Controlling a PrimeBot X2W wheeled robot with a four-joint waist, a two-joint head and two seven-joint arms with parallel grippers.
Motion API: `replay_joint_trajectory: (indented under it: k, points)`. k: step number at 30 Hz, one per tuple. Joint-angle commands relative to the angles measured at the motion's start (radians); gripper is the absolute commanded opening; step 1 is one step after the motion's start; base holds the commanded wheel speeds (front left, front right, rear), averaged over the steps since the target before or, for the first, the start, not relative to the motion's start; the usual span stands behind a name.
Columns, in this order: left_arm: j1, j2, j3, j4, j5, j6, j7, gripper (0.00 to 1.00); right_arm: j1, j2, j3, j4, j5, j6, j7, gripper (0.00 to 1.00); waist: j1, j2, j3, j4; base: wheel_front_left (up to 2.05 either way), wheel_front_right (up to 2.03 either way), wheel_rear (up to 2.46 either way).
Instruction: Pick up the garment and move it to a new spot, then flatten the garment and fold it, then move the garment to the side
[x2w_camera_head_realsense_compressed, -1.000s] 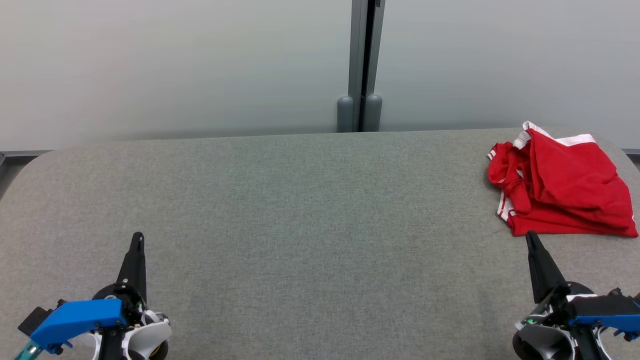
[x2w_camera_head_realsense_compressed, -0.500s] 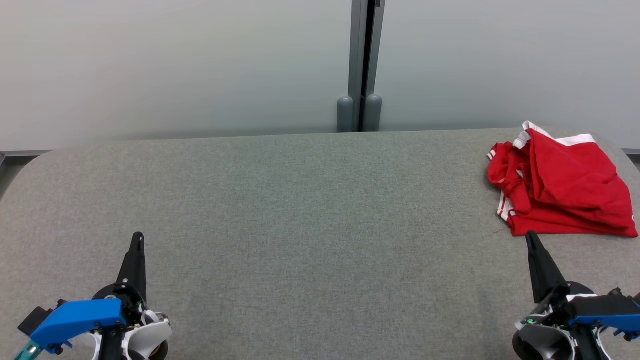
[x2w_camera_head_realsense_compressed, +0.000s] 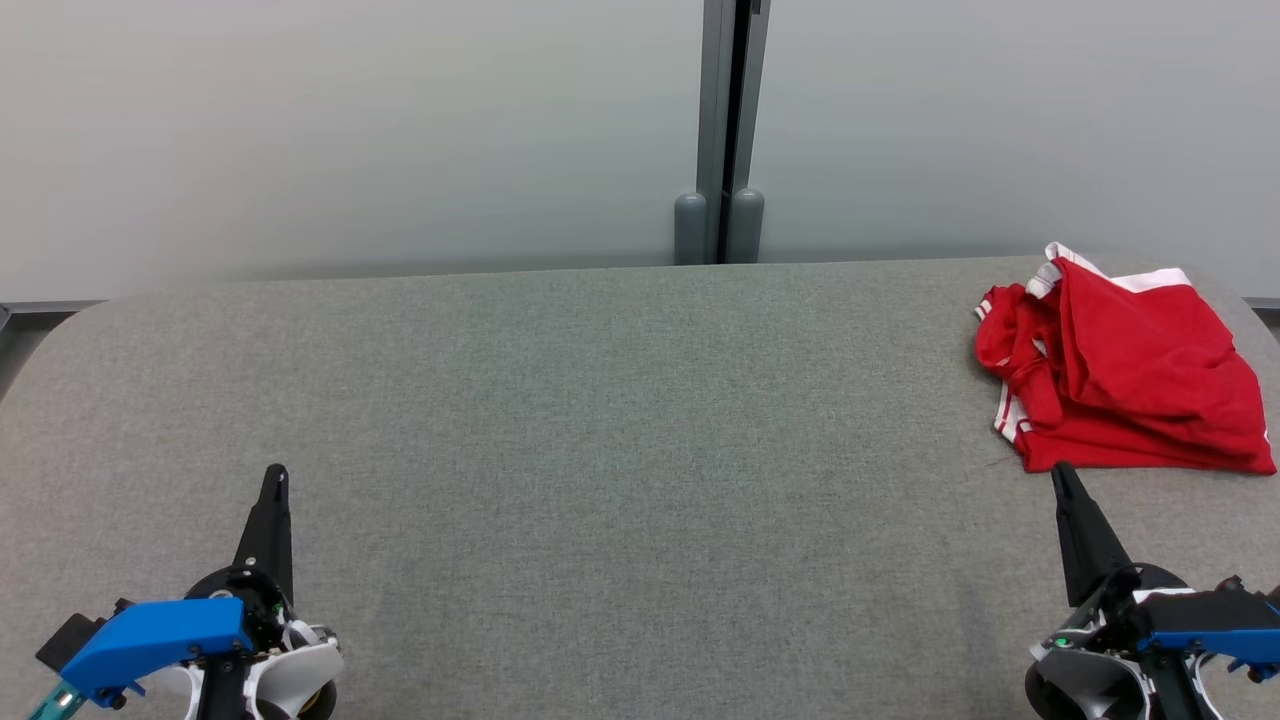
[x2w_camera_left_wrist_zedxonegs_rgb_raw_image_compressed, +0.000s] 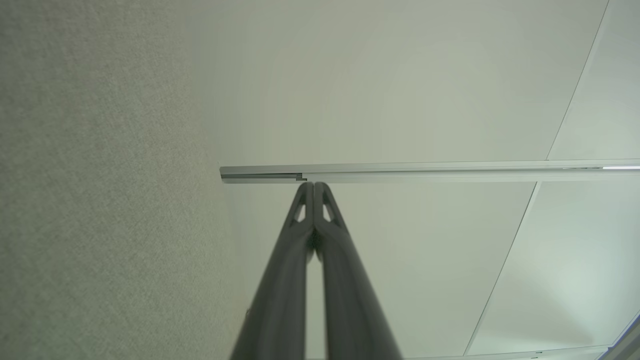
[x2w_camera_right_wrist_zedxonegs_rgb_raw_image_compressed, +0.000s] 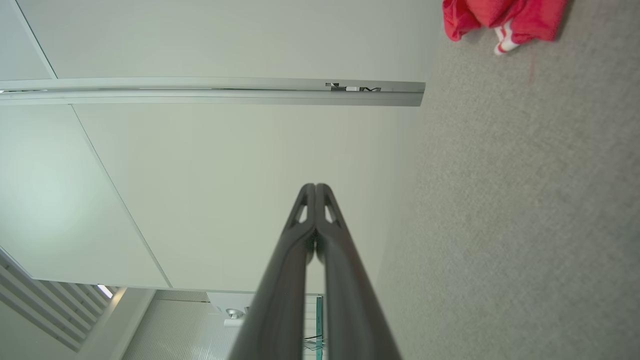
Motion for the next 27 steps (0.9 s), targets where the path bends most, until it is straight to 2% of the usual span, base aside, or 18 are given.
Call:
replay_joint_trajectory:
  k: [1,27]
  points:
    - [-0.01,-0.002,0.001,-0.004,-0.003,-0.004,0.004,0.0,-0.011,-0.006,-0.003,0.002,0.003,0.0,0.003,0.0,0.0,-0.0001,0.0,0.0,0.0,0.0,0.0]
    - [-0.01,-0.002,0.001,-0.004,-0.003,-0.004,0.004,0.0,-0.011,-0.006,-0.003,0.002,0.003,0.0,0.003,0.0,0.0,-0.0001,0.0,0.0,0.0,0.0,0.0]
